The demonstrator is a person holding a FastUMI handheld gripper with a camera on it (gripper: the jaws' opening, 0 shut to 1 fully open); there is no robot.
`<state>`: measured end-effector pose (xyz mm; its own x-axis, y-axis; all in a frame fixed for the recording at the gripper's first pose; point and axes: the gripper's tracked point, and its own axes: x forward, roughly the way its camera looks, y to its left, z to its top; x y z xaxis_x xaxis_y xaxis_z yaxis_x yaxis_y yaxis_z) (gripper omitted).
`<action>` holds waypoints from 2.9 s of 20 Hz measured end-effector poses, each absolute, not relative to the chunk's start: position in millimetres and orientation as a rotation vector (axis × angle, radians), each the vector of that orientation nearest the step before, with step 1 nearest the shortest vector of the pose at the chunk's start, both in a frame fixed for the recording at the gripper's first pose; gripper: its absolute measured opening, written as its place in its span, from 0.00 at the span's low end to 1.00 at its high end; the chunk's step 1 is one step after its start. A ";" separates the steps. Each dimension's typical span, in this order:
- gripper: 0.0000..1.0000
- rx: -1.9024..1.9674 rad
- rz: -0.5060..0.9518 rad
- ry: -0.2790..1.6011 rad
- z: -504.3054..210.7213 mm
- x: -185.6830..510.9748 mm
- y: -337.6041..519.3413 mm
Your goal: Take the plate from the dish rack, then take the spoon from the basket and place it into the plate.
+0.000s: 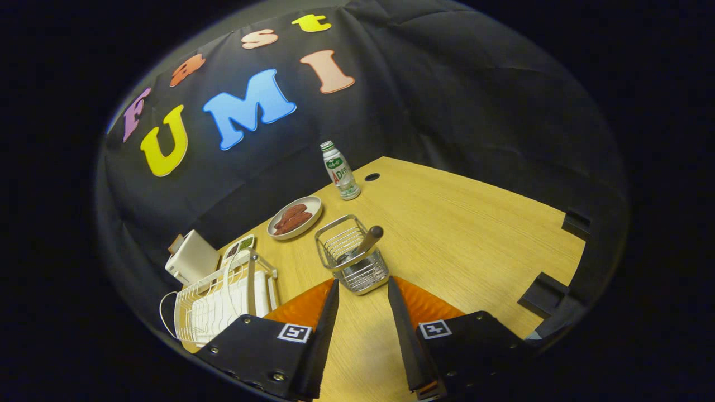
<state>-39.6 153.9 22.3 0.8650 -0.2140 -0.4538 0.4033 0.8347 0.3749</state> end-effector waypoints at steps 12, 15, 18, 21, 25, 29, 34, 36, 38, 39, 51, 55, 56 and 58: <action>0.43 0.464 -0.343 0.371 17.1 24.4 127.7; 0.23 0.418 -0.339 0.353 22.9 33.5 125.6; 0.10 0.379 -0.315 0.321 32.9 42.1 131.2; 0.05 0.321 -0.308 0.328 42.0 49.9 135.6; 0.00 0.246 -0.312 0.342 51.0 56.1 138.0; 0.00 0.159 -0.298 0.324 76.4 53.4 148.1; 0.00 0.081 -0.297 0.284 112.5 43.8 157.8; 0.00 0.049 -0.286 0.276 125.6 38.7 165.4; 0.00 0.020 -0.266 0.258 141.2 30.9 176.5; 0.00 0.009 -0.252 0.248 149.2 26.2 184.4; 0.00 -0.034 0.088 0.245 161.3 -48.8 348.5; 0.00 -0.042 0.202 0.287 144.8 -79.6 402.4; 0.00 -0.044 0.228 0.303 137.4 -86.7 413.9; 0.00 -0.056 0.272 0.340 122.7 -98.7 433.6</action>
<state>-98.7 433.6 122.7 0.9067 0.2538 -0.3370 -0.2726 0.9621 -0.0090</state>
